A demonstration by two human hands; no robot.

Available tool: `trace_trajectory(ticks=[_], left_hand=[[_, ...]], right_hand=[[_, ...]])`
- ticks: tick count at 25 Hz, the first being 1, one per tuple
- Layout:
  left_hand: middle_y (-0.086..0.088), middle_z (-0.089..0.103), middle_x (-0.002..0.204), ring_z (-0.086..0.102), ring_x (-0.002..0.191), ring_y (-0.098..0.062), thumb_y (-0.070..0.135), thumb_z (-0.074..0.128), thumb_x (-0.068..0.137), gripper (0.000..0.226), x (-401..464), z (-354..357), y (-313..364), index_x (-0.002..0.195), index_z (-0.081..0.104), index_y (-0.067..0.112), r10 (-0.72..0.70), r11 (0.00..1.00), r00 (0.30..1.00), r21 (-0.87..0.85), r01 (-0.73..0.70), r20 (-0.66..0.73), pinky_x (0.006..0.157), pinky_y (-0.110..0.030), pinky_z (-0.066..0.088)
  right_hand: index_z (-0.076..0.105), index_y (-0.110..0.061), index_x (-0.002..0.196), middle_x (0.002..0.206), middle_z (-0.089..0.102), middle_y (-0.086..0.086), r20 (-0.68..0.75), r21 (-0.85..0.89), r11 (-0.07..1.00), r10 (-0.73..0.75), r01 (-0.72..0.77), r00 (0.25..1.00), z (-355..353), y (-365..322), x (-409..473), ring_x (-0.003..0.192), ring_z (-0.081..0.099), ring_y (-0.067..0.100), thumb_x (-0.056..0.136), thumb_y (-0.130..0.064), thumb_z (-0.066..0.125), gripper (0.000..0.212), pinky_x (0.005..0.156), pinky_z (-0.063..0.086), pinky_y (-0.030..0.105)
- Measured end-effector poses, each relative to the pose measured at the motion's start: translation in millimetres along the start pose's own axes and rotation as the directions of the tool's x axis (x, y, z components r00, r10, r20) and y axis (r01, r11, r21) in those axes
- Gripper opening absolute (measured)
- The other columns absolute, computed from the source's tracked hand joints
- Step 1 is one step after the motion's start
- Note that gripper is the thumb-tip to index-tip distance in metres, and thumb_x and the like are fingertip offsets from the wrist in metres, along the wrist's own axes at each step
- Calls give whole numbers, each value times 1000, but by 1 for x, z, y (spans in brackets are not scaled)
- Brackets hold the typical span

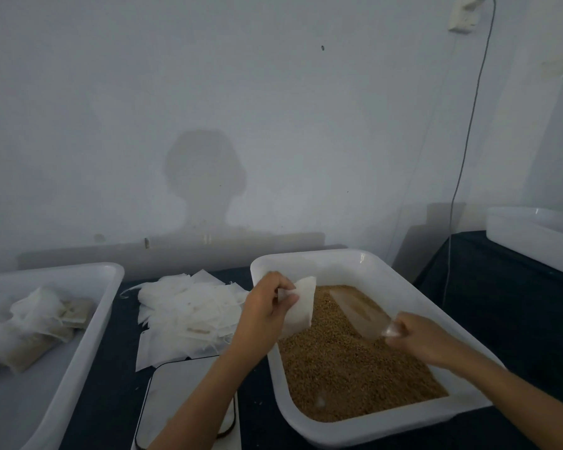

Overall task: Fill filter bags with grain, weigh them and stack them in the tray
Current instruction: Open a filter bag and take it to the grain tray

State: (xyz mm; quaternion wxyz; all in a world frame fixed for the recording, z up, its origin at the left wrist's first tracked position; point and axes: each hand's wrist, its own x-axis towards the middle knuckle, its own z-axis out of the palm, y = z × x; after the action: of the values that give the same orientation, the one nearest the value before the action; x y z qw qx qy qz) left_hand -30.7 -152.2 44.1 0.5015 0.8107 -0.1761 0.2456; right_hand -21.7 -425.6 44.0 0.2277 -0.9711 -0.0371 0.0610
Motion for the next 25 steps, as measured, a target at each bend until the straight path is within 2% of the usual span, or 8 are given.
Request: trace_trajectory(ticks=[6,9,13,16,18,20,22,25], left_hand=[[14,60,85,53,77,7,8,59,90,18,1,-41,24,80,54,22,-25,993,995,-116,14,-99,66,-5,41],[14,62,83,56,77,4,7,60,89,20,-8,-63,25,78,54,23,-30,989,993,-145,14,-110,64,-6,43],[6,64,86,58,83,-9,6,60,90,18,-23,-89,20,80,56,20,-50,986,989,-165,27,-136,69,-20,47],[6,64,89,58,85,-12,7,61,89,17,-36,-102,14,80,57,20,-80,987,986,-152,58,-146,73,-24,47],[10,63,89,58,85,-10,7,61,89,16,-45,-112,10,80,56,20,-84,988,987,-141,64,-138,71,-17,47],[11,63,89,58,85,-10,6,60,89,15,-51,-122,5,81,57,19,-77,987,989,-152,57,-124,71,-18,47],[9,62,86,58,85,-12,4,60,89,14,-57,-132,2,82,57,16,-70,984,991,-173,49,-118,71,-21,47],[8,62,84,58,85,-15,3,60,89,12,-64,-143,-1,84,57,13,-61,981,991,-189,38,-116,70,-25,49]], right_hand=[[38,-9,135,137,45,7,87,-202,973,133,-114,987,37,-8,18,121,47,19,97,-29,50,45,100,38,27],[25,-8,145,146,35,10,72,-241,953,204,-182,976,42,-4,19,128,41,24,97,-33,47,58,104,36,32],[31,-15,142,143,36,9,13,-433,880,224,-197,974,42,-17,15,127,37,27,97,-37,43,51,105,33,39],[37,-20,125,128,43,4,-193,-460,887,-44,-51,980,36,-61,3,111,41,19,95,-30,44,32,96,37,33],[41,-22,117,115,45,-2,-435,-488,865,-353,113,828,37,-102,-11,98,42,14,93,-20,47,25,86,38,29],[43,-27,118,110,45,-10,-534,-323,865,-502,384,681,45,-152,-32,93,46,7,93,-22,49,26,77,39,21],[38,-37,122,112,46,-21,-415,111,809,-490,577,766,60,-196,-50,98,49,-5,94,-36,53,32,72,41,12],[49,-27,122,114,61,-11,-4,653,688,-415,317,910,88,-232,-51,102,59,3,87,-30,66,38,77,52,15]])
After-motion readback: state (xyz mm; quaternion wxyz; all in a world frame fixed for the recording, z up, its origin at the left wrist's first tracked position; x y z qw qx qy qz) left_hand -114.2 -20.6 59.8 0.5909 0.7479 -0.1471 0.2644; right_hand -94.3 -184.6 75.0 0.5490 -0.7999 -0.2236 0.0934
